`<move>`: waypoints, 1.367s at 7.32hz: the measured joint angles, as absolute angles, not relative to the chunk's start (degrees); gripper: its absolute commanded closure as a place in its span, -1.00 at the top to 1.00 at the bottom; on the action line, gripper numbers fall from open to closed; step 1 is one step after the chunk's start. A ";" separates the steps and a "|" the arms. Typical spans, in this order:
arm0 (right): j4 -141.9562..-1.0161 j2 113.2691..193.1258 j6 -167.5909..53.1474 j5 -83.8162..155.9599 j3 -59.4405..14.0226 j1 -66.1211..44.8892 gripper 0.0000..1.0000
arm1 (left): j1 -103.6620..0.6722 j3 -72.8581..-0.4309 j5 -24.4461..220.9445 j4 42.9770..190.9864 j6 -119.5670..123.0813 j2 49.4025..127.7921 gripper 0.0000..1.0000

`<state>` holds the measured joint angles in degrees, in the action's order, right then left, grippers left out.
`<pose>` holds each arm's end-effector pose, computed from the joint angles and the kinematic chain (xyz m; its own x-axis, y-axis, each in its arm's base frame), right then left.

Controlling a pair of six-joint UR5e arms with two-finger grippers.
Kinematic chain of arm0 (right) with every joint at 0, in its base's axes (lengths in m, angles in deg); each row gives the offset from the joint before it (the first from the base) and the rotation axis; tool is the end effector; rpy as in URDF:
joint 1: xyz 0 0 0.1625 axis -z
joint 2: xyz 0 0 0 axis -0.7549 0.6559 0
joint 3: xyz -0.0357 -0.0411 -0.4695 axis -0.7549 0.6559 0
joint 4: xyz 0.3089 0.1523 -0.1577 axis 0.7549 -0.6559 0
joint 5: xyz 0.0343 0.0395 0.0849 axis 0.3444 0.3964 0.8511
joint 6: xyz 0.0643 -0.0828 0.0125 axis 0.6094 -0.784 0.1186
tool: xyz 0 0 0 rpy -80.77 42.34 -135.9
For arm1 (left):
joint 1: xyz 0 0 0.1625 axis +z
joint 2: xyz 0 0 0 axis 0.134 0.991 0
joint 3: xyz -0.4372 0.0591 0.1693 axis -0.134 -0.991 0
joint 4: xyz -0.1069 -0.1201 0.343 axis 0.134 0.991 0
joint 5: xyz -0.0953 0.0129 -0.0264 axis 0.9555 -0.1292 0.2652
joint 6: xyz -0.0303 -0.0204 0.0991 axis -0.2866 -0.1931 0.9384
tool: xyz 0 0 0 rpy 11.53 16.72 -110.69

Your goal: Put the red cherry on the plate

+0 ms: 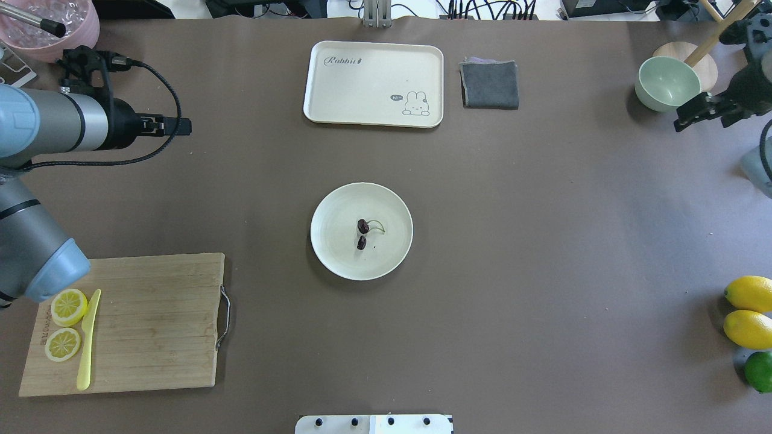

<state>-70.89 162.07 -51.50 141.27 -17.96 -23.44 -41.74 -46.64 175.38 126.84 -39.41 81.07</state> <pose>-0.1061 -0.5610 0.6042 0.7298 -0.1044 0.6756 0.0009 0.9884 0.1518 0.2787 -0.5062 0.4537 0.6498 0.0931 -0.7543 0.3655 0.8319 0.4175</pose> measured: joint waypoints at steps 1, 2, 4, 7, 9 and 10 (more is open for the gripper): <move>-71.95 163.64 -56.97 141.69 -16.98 -26.62 1.00 | -43.69 -45.36 175.56 127.22 -38.75 79.59 0.95; -73.09 164.58 -61.66 142.13 -15.58 -29.66 1.00 | -46.46 -44.68 177.06 126.71 -36.42 77.98 0.95; -75.72 165.98 -66.43 144.28 -14.68 -34.39 1.00 | -57.45 -44.12 188.19 121.06 -23.75 74.76 0.95; -76.67 167.45 -67.37 145.55 -15.23 -36.95 1.00 | -75.84 -42.63 199.87 105.71 4.08 72.46 0.95; -77.33 167.32 -67.08 145.98 -15.19 -37.08 1.00 | -81.05 -40.21 206.89 101.51 11.36 71.81 0.95; -77.61 167.32 -66.76 146.66 -15.18 -37.11 1.00 | -81.60 -38.91 208.43 101.76 12.05 71.07 0.95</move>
<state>-77.61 167.32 -66.76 146.66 -15.18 -37.11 -81.60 -38.91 208.43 101.76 12.05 71.07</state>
